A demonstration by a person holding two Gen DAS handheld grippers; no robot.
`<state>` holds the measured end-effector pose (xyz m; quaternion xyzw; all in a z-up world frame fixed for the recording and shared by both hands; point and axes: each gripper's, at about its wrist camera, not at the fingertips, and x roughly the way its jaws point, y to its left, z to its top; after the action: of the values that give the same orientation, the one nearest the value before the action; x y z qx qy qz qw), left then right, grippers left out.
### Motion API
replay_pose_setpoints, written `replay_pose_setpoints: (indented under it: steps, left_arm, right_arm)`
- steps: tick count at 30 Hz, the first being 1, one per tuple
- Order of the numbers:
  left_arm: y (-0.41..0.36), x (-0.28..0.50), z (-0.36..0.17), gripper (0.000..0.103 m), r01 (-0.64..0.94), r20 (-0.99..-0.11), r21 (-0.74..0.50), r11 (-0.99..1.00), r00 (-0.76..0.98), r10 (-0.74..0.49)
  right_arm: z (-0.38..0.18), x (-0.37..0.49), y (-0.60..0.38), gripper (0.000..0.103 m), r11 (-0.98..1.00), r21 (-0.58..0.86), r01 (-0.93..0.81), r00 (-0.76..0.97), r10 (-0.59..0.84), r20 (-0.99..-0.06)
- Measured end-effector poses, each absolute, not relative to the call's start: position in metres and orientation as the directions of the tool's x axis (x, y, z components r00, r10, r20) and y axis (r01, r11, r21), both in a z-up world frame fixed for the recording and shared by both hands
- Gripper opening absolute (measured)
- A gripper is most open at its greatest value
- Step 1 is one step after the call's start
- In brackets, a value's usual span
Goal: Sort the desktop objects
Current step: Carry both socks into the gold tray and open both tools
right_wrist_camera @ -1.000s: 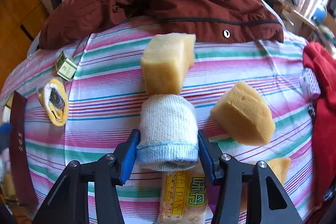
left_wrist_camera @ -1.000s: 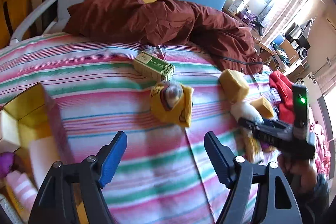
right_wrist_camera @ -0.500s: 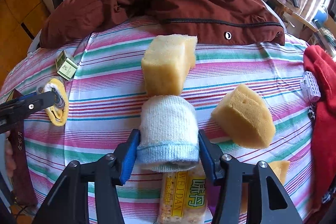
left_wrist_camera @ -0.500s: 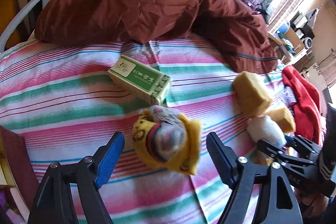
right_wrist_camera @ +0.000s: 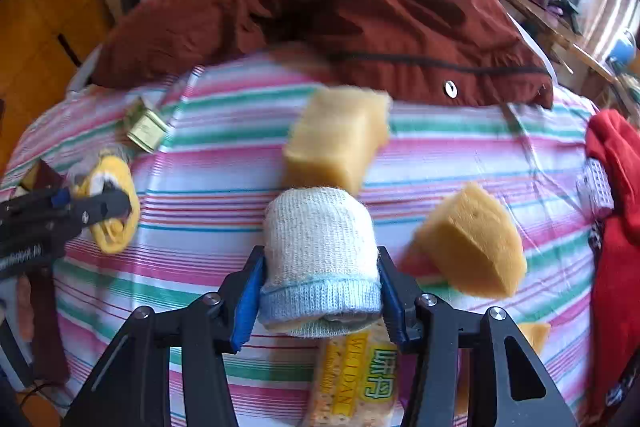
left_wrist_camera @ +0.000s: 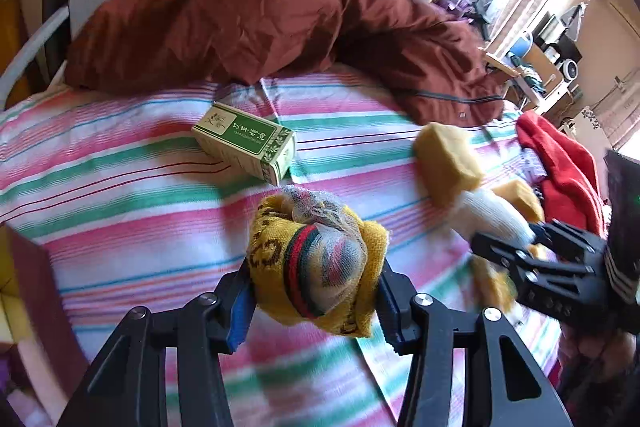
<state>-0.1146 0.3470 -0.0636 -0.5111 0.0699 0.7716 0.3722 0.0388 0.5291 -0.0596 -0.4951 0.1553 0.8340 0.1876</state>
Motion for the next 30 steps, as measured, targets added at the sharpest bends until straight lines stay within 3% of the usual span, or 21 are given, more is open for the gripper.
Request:
replay_pose_setpoints:
  steps: [14,30]
  left_arm:
    - [0.242,-0.055,-0.009,0.052,-0.585,-0.783,-0.242,-0.774,-0.353,0.511]
    - [0.061,-0.069,-0.001,0.056,-0.280,-0.754,-0.175,-0.944,-0.579,0.312]
  right_arm:
    - [-0.041,0.032,0.464,0.052,-0.968,0.109,-0.227,-0.551,0.035,-0.834]
    - [0.009,-0.033,0.303,0.052,-0.977,0.213,0.033,-0.609,-0.188,-0.770]
